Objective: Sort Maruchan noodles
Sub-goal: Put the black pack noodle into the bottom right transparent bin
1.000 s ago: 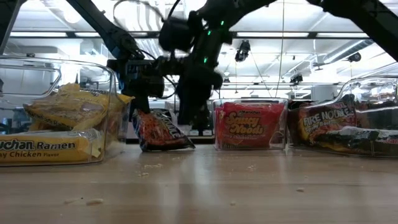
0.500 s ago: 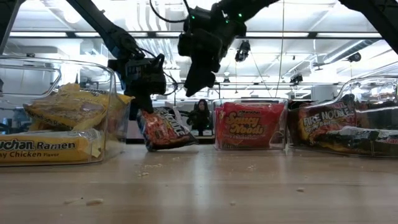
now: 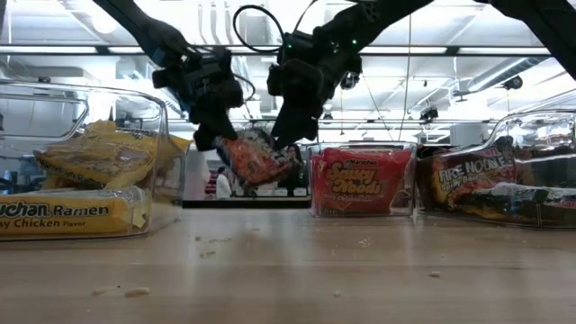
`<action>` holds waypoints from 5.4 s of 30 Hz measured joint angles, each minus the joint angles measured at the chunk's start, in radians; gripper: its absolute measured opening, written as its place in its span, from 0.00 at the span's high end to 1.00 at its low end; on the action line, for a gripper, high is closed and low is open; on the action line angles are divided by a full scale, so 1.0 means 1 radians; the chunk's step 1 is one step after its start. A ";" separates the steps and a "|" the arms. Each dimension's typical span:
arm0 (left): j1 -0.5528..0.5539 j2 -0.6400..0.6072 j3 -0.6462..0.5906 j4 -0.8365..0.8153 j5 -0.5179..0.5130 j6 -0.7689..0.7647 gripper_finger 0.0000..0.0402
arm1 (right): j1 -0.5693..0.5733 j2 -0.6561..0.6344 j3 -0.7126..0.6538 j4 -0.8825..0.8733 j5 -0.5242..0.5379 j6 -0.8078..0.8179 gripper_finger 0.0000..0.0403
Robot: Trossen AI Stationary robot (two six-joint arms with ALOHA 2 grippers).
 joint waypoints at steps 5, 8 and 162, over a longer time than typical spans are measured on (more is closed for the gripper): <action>-0.001 -0.050 0.000 0.015 -0.036 -0.024 0.79 | -0.027 -0.003 0.021 -0.002 -0.007 -0.025 0.46; -0.001 -0.071 0.000 0.014 -0.106 -0.027 0.79 | -0.042 -0.011 0.042 -0.017 0.001 -0.047 0.46; 0.059 -0.081 0.033 0.218 -0.502 -0.078 0.52 | -0.066 -0.149 0.293 -0.746 0.252 0.062 0.69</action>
